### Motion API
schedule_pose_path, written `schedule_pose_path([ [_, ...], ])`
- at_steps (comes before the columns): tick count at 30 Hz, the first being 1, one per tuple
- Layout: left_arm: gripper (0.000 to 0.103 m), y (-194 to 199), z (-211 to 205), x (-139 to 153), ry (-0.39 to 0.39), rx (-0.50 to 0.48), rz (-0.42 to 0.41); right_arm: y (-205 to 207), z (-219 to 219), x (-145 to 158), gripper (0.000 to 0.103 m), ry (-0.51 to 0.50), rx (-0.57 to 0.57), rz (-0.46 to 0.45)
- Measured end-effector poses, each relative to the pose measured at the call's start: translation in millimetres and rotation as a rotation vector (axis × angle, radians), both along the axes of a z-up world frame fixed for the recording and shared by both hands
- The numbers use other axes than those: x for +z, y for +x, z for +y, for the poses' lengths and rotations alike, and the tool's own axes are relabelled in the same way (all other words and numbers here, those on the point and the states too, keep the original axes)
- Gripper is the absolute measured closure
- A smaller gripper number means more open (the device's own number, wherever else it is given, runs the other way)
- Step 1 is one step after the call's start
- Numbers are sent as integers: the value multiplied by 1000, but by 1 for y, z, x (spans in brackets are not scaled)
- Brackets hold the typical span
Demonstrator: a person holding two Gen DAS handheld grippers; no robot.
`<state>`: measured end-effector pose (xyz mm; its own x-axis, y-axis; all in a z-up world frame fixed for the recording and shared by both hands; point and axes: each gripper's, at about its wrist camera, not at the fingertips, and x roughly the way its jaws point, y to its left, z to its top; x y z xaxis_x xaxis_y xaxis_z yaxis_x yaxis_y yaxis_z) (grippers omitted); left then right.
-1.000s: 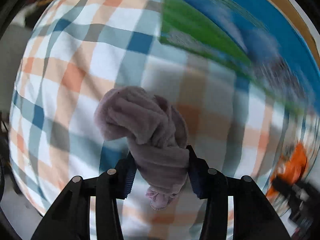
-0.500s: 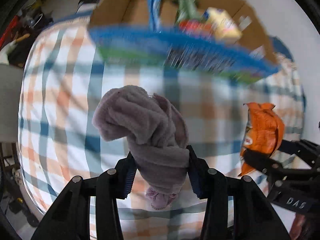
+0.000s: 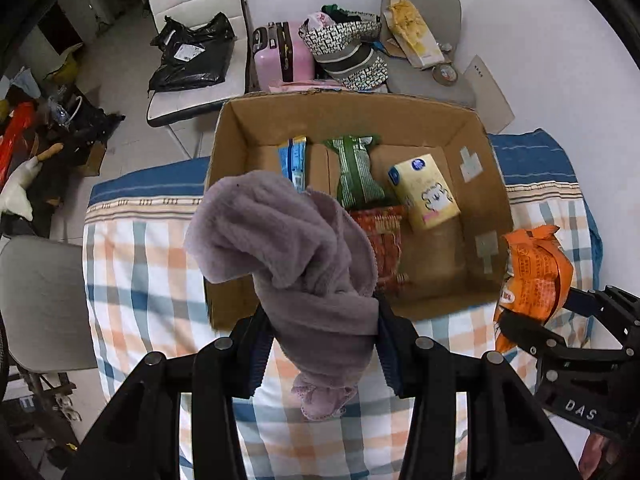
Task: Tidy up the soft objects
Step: 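Carry the sock and orange bag into the box and open both tools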
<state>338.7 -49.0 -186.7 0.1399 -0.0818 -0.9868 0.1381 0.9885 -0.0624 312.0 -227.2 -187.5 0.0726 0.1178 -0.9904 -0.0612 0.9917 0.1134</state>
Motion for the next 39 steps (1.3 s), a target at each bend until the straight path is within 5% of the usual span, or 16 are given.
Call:
schedule_pose_path([
  [11,60,54,-10,-90,102,-46,189,68,-14,-80,34,-76,-39,118],
  [20,60,61,-2,-134,90,-33,282,80,-11,-132,34,-107,-38,207],
  [36,55,57,0,-135,99,-15,298,86,-3,-145,27,-102,-42,265],
  [39,46,56,1,-129,88,-4,287,86,0,-140,23,-92,-44,259],
])
